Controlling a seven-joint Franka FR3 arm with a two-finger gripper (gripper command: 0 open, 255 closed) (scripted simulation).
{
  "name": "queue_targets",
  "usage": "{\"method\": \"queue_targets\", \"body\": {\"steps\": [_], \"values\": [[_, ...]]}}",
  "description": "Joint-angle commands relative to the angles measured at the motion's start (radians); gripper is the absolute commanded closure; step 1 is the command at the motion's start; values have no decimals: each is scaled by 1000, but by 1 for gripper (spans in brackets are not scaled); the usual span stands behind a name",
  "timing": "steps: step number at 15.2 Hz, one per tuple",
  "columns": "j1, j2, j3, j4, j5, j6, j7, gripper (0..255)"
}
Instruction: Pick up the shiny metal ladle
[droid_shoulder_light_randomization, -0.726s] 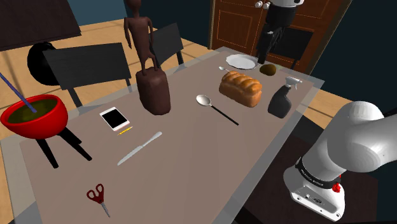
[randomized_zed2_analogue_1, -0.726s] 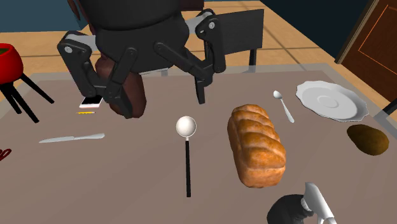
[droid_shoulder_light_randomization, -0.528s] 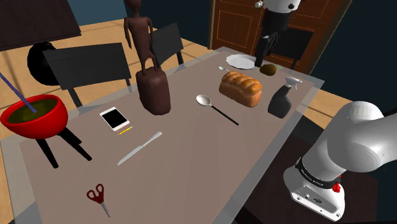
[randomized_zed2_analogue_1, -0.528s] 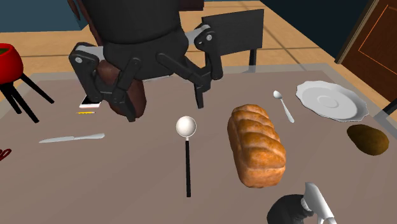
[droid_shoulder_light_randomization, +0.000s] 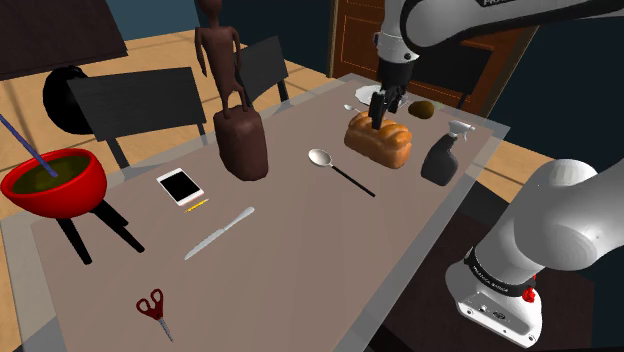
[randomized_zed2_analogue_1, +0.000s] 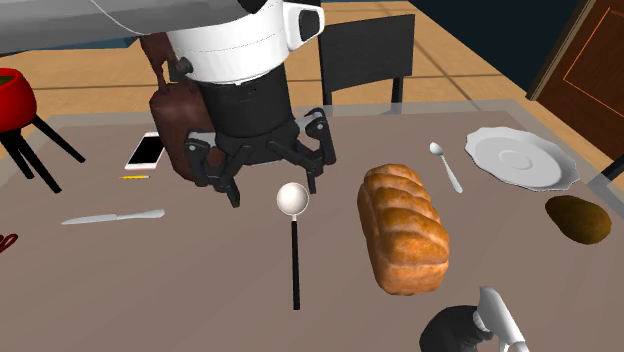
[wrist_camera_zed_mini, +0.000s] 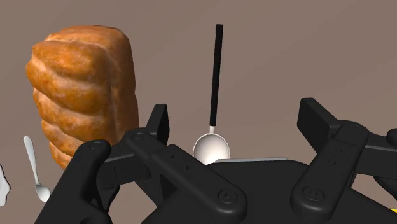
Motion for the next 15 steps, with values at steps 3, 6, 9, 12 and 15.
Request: {"method": "queue_targets", "body": {"steps": [3,6,9,12,15], "values": [[-5,128,-6,-13,-4,119,23,0],[-8,235,-9,-5,-6,201,41,0],[-11,347,-11,14,-6,278,57,0],[-14,463,-14,44,-5,347,72,0],[-17,581,-17,86,-3,407,86,0]]}}
